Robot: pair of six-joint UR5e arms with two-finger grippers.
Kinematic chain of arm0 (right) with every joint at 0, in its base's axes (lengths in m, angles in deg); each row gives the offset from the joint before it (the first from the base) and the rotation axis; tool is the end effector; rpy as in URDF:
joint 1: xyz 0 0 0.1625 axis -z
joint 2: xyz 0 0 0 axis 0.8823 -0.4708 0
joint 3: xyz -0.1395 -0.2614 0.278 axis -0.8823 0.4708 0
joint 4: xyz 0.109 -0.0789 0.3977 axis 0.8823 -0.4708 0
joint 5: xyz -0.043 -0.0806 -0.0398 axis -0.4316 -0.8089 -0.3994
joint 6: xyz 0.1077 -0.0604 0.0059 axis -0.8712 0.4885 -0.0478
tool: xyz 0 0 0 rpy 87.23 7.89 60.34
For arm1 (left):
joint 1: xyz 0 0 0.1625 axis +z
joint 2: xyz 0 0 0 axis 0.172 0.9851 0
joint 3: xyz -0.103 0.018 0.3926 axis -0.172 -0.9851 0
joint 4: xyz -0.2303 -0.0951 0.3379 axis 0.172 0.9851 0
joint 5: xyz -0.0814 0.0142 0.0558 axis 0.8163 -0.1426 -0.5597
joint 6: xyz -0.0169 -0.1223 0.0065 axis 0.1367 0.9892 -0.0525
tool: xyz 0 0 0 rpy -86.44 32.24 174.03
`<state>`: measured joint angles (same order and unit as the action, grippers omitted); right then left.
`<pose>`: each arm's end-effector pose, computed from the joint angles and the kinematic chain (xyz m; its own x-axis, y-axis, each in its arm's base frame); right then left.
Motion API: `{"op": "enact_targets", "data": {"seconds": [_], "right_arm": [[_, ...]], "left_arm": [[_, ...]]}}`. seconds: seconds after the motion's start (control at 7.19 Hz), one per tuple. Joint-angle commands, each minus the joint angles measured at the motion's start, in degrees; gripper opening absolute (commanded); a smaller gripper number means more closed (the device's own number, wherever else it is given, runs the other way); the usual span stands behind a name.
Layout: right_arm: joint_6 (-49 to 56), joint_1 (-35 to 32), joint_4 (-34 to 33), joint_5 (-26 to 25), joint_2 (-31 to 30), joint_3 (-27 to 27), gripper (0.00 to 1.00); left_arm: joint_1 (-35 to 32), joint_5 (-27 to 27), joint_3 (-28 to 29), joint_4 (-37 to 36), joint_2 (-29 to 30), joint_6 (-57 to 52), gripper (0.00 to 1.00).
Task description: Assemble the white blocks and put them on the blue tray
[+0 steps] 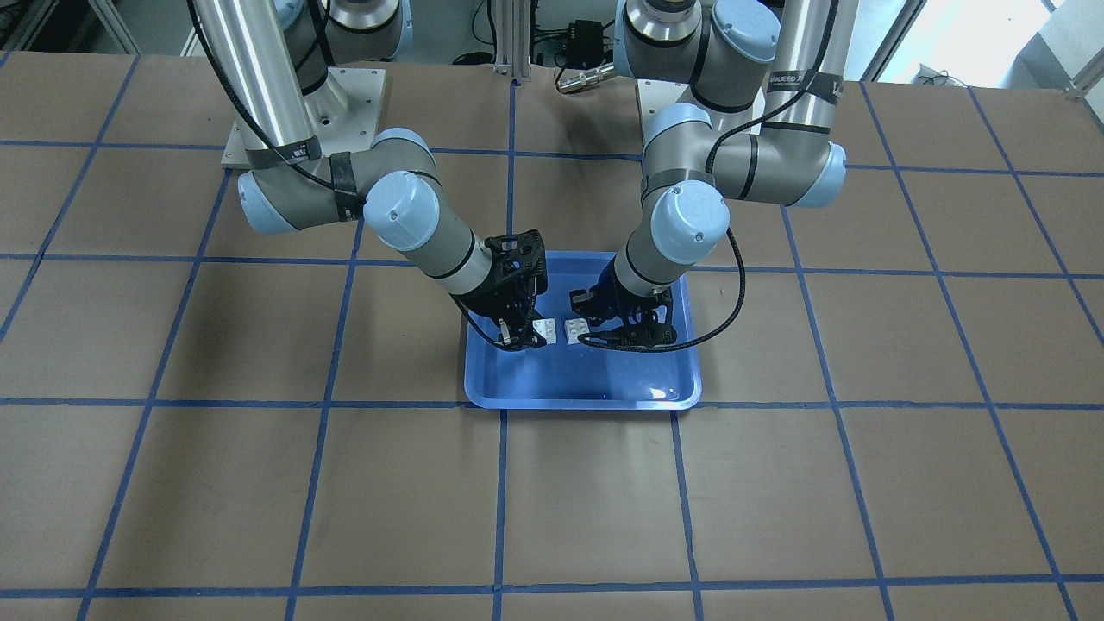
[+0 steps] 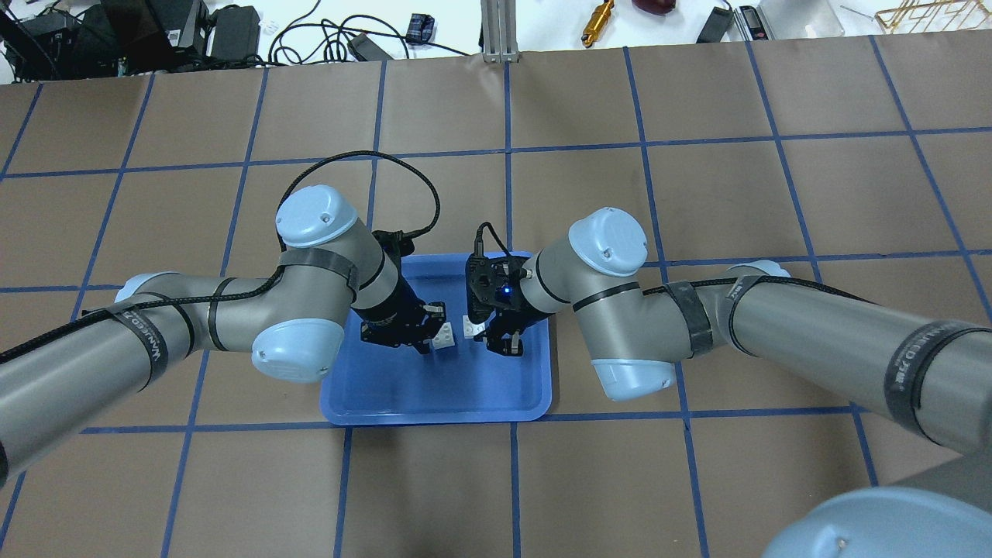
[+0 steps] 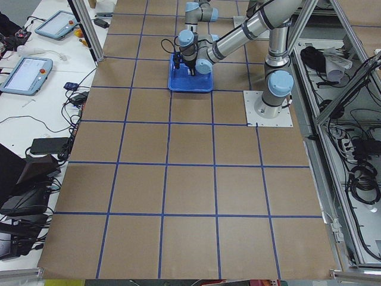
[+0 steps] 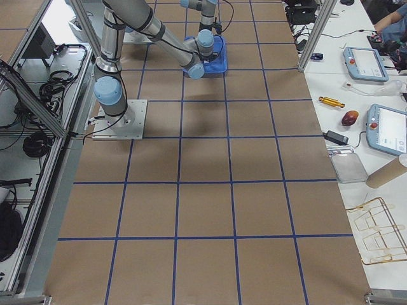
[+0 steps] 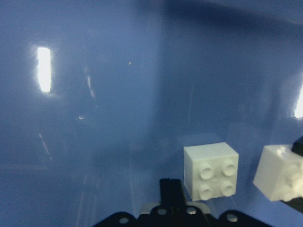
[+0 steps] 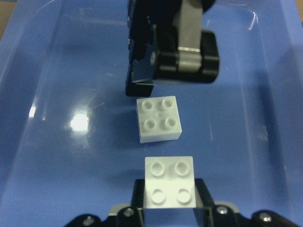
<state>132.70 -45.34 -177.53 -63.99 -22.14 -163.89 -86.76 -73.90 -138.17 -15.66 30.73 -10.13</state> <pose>0.3393 -0.4410 0.1235 0.0593 -0.9954 0.0748 -0.8534 -0.0894 -0.5136 -0.2130 -0.4443 0.1300 -0.9730 -0.1461 0.1787 -0.1151 0.9781 0.1731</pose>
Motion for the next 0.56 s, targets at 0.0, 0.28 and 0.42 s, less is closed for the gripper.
{"op": "enact_targets", "data": {"seconds": [0.0, 0.28, 0.42], "right_arm": [[-1.47, -0.06, -0.09, 0.09, 0.99, 0.61, 0.00], [-3.42, -0.23, 0.00, 0.09, 0.90, 1.49, 0.00], [-3.42, -0.23, 0.00, 0.09, 0.99, 1.49, 0.00]], "left_arm": [[0.16, 0.01, 0.74, -1.16, 0.35, -0.48, 0.06], [0.16, 0.19, 0.84, -1.61, 0.88, 0.31, 0.05], [0.07, 0.19, 0.84, -1.69, 1.05, 1.62, 0.05]]}}
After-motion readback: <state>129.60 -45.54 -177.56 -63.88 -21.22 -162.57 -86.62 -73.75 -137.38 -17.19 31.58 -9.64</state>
